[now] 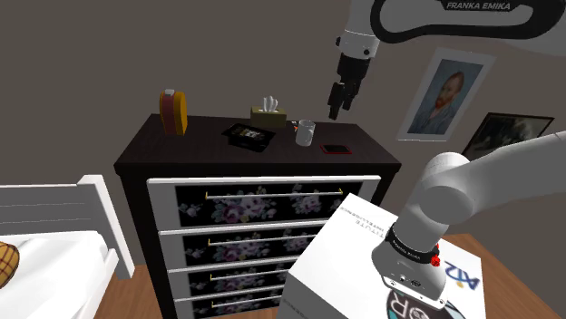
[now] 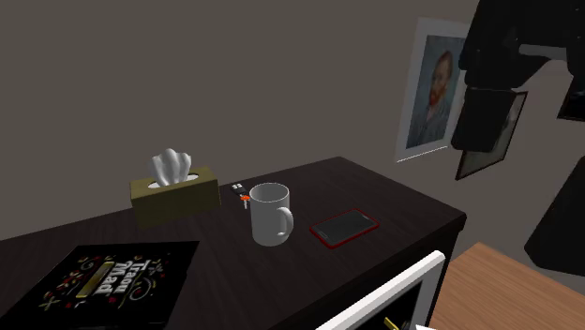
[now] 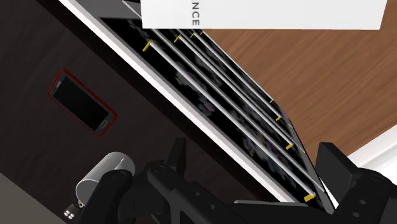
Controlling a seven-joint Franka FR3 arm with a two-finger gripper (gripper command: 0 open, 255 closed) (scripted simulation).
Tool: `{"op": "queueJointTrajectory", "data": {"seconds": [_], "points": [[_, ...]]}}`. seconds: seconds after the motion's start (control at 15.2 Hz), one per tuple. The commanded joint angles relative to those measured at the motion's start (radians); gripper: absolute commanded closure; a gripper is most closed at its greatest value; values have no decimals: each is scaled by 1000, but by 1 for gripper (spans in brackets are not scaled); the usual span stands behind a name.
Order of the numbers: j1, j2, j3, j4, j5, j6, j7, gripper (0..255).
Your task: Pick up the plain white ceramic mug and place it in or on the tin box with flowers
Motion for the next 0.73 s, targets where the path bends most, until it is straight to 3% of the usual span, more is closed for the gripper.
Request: {"op": "queueJointTrajectory", "data": {"seconds": [0.0, 0.66], "points": [[0, 0, 0, 0, 0, 0, 0, 0], [-47, 279, -193, 78, -69, 190, -224, 0]]}}
